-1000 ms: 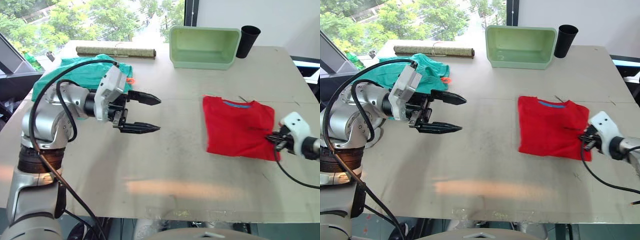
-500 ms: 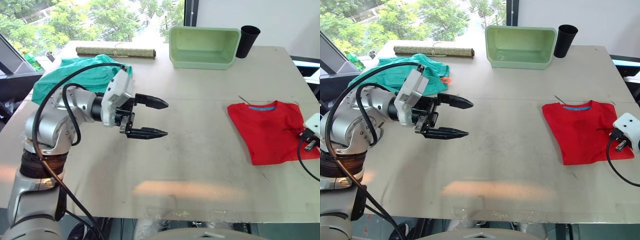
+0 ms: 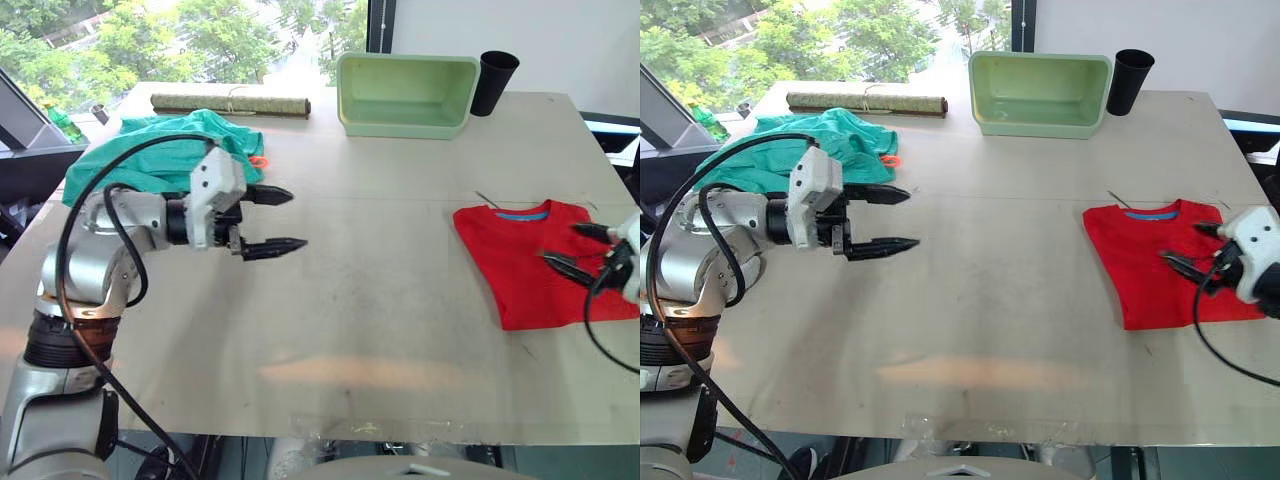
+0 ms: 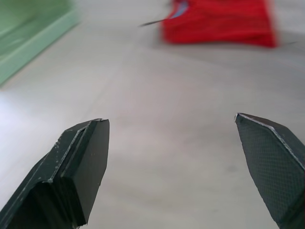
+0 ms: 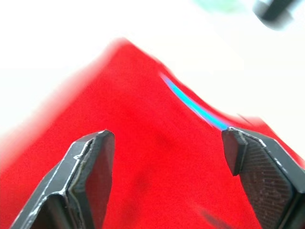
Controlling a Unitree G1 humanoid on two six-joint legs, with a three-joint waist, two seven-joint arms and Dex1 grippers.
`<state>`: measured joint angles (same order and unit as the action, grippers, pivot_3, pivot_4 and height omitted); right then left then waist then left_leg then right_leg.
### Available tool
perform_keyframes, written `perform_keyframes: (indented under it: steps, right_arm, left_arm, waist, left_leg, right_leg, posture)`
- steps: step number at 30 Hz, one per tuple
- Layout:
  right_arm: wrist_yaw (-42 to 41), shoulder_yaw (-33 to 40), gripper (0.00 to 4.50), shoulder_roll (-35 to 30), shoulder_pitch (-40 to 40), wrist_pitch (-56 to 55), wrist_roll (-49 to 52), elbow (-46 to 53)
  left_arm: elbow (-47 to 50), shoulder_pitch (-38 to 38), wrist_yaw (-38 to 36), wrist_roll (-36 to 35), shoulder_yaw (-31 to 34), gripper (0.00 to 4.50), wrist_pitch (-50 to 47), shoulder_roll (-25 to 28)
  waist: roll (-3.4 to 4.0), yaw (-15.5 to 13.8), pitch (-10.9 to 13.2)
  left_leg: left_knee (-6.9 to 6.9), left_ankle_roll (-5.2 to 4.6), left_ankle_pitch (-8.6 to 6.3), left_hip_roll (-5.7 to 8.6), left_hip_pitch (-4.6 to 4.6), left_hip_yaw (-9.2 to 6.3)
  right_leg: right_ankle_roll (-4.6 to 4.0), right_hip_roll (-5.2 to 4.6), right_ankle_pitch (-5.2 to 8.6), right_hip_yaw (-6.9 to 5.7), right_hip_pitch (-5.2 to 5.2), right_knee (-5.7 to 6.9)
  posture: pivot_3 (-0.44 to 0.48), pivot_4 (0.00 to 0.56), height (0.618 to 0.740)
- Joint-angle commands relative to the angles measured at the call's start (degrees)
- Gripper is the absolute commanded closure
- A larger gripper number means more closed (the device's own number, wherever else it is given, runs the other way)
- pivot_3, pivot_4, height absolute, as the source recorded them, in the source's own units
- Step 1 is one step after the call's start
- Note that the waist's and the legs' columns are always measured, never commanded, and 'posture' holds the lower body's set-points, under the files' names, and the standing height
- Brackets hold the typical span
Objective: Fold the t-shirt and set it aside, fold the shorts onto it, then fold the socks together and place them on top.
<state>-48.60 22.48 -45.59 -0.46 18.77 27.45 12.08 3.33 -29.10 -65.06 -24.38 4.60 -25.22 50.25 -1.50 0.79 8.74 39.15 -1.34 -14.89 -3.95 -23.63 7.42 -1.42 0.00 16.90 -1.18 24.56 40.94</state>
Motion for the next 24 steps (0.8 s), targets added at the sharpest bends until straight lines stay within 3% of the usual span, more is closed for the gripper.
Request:
perform_keyframes:
  steps: [1, 8, 12, 16, 24]
  right_arm:
    - [2.04, 0.20, 0.61, 3.64, 0.19, 2.92, 7.53, 10.72]
    - [5.73, -6.65, 0.61, 13.39, -1.24, 4.52, 14.89, 20.09]
    - [7.76, -10.02, 0.61, 15.62, -2.00, 5.62, 16.12, 23.02]
    - [7.71, -11.16, 0.61, 15.69, -3.31, 6.37, 18.40, 23.60]
    - [6.46, -11.61, 0.61, 14.69, -5.07, 6.34, 18.31, 21.58]
  left_arm:
    - [-7.62, -0.15, 5.47, 4.91, 3.26, 0.00, 7.03, -0.39]
    - [-28.78, -7.07, 21.61, 15.66, 4.50, 0.00, 20.13, -1.11]
    - [-37.36, -10.33, 27.41, 18.62, 4.77, 0.00, 24.94, -0.66]
    - [-43.79, -13.10, 29.14, 20.47, 3.85, 0.00, 29.56, -1.49]
    - [-66.24, -29.05, 29.90, 29.34, -3.86, 0.00, 40.96, -6.41]
  waist:
    - [0.00, -0.01, 0.00]
    - [-0.08, -0.19, 0.01]
    - [-0.11, -0.16, 0.00]
    - [-0.12, -0.13, 0.00]
    - [-0.33, -0.71, -0.07]
  left_leg:
    - [-0.01, 0.00, 0.00, 0.00, 0.00, 0.00]
    - [0.01, -0.02, -0.01, 0.01, -0.07, -0.04]
    - [0.02, -0.02, -0.01, 0.01, -0.07, -0.03]
    - [0.02, -0.02, -0.01, 0.01, -0.07, -0.02]
    - [0.07, -0.03, -0.02, 0.06, -0.15, -0.02]
  right_leg:
    - [0.00, 0.00, 0.00, 0.00, 0.00, 0.00]
    - [-0.01, -0.03, -0.01, -0.11, 0.02, -0.02]
    - [-0.02, -0.06, -0.01, -0.12, 0.02, -0.02]
    - [-0.02, -0.07, -0.01, -0.14, 0.02, -0.03]
    - [-0.02, -0.14, -0.02, -0.40, 0.01, -0.03]
  posture:
    - [0.000, 0.150, 0.735]
    - [0.000, 0.150, 0.735]
    - [0.000, 0.150, 0.735]
    - [0.000, 0.150, 0.735]
    - [0.000, 0.150, 0.735]
